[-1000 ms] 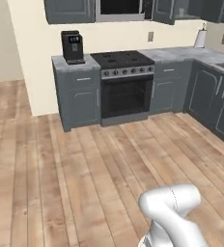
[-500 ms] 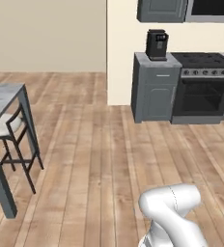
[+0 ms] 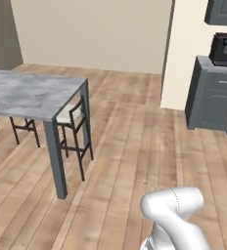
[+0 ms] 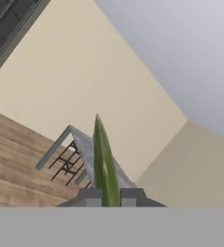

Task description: There is a bowl on the dining counter. Grab a lemon wedge from the fridge and place it in the bowl. Then get the liquor bottle and glass cup from the cabinet and place them next to the bowl.

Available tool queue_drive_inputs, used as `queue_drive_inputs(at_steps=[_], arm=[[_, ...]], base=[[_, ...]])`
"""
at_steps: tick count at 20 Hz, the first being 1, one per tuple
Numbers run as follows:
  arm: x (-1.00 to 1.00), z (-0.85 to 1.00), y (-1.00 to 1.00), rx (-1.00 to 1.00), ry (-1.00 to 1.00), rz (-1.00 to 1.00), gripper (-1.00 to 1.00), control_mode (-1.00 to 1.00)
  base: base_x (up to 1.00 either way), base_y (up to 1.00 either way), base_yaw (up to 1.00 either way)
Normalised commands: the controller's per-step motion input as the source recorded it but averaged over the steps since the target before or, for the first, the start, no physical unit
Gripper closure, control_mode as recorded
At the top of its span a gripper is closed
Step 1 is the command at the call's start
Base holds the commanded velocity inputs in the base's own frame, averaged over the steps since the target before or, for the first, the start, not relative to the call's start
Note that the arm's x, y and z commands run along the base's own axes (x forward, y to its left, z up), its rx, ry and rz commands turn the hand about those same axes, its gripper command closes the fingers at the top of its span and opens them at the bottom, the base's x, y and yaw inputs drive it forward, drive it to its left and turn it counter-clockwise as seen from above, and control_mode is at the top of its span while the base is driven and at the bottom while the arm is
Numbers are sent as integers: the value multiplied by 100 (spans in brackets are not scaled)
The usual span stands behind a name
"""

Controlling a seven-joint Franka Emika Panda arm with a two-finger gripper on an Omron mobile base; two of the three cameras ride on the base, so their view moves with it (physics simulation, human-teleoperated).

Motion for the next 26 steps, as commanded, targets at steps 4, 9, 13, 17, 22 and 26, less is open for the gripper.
queue_drive_inputs(at_steps=[4,9,13,17,22,26], arm=[[0,0,0,0,0,0,100,100],[0,0,0,0,0,0,100,100],[0,0,0,0,0,0,100,100],[0,0,0,0,0,0,100,100],[0,0,0,0,0,0,100,100],[0,0,0,0,0,0,100,100]], base=[[55,100,21],[90,90,16],[100,70,15],[100,79,15],[100,89,11],[99,100,2]])
